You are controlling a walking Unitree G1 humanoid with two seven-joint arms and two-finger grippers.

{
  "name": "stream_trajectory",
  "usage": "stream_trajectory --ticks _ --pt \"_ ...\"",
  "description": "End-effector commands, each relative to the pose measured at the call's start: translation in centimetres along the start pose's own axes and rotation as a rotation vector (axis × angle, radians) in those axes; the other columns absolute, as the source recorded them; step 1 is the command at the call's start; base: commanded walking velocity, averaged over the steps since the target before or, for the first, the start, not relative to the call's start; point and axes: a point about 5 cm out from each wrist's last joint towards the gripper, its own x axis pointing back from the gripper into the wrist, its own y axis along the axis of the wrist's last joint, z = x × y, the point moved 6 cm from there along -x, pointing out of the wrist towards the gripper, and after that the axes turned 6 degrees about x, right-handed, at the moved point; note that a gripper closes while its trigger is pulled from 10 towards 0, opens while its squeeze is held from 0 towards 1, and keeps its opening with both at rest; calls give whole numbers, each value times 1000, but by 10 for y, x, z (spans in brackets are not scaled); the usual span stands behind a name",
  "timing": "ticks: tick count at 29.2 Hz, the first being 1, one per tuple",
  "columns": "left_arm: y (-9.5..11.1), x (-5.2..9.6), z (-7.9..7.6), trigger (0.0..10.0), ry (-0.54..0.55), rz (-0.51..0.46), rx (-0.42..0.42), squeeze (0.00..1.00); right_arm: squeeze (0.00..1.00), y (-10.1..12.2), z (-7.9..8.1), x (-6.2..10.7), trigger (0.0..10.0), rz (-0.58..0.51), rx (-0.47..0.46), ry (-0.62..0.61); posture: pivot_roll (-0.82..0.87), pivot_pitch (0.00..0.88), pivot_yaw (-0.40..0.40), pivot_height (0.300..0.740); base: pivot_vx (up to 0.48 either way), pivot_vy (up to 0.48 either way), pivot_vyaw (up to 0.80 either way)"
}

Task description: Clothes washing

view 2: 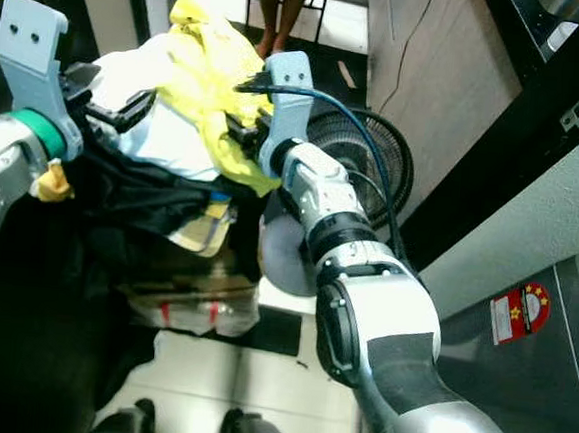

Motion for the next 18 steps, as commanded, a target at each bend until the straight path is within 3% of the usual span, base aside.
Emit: stream_trajectory --ticks 1,18 --pt "-2 1 -1 10000 -2 7 -5 0 0 -16 4 2 0 35 -30 19 125 126 -39 740 0 0 0" --pt "-1 1 0 10000 -4 3 -9 0 0 22 -5 5 0 -135 -83 30 121 118 -32 740 0 0 0"
